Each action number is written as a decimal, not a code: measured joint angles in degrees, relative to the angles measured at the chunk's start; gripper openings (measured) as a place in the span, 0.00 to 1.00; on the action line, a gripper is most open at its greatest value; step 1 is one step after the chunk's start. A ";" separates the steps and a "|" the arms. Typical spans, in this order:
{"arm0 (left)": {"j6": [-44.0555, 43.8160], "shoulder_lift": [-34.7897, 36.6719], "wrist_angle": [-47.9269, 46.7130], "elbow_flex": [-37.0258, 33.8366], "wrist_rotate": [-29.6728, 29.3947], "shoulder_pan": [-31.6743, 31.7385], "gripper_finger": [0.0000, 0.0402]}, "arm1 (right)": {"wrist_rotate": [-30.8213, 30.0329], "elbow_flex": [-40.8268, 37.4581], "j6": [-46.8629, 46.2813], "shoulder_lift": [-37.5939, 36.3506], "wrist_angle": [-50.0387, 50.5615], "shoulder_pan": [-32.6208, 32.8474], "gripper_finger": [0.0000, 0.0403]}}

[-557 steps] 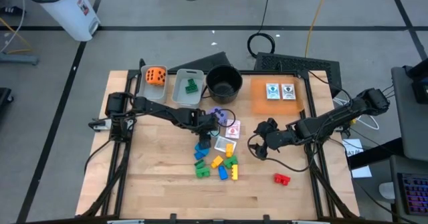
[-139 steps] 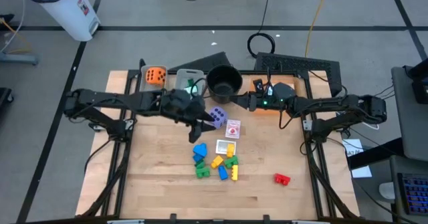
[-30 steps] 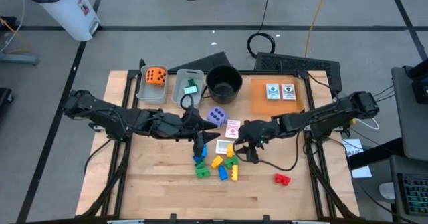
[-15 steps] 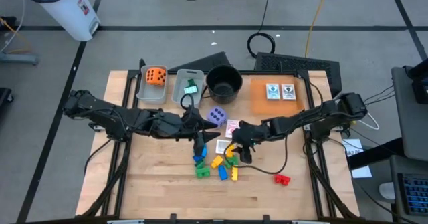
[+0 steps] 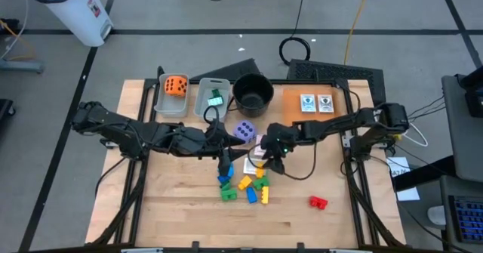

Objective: Pick & Place Toys
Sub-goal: Put the yellow game piece into the right gray bin

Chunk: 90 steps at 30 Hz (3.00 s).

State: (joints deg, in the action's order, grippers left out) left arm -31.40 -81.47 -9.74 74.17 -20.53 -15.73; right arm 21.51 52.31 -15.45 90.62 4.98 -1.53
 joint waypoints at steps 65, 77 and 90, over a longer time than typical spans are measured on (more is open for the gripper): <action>19.33 0.07 -0.86 0.00 -4.41 -0.04 0.46 | 19.01 0.07 -40.04 -3.97 -46.79 -4.82 0.01; 29.19 0.05 4.93 0.00 -5.53 -0.48 0.46 | 15.71 0.07 -46.90 -3.99 -56.18 -5.81 0.01; 37.88 -2.82 5.49 0.02 -10.56 -0.32 0.46 | 12.69 0.02 -49.96 -3.93 -60.66 -6.19 0.01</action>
State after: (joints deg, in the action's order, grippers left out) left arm 6.49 -84.29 -4.25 74.19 -31.10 -16.04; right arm 34.20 52.34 -65.41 86.70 -55.68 -7.73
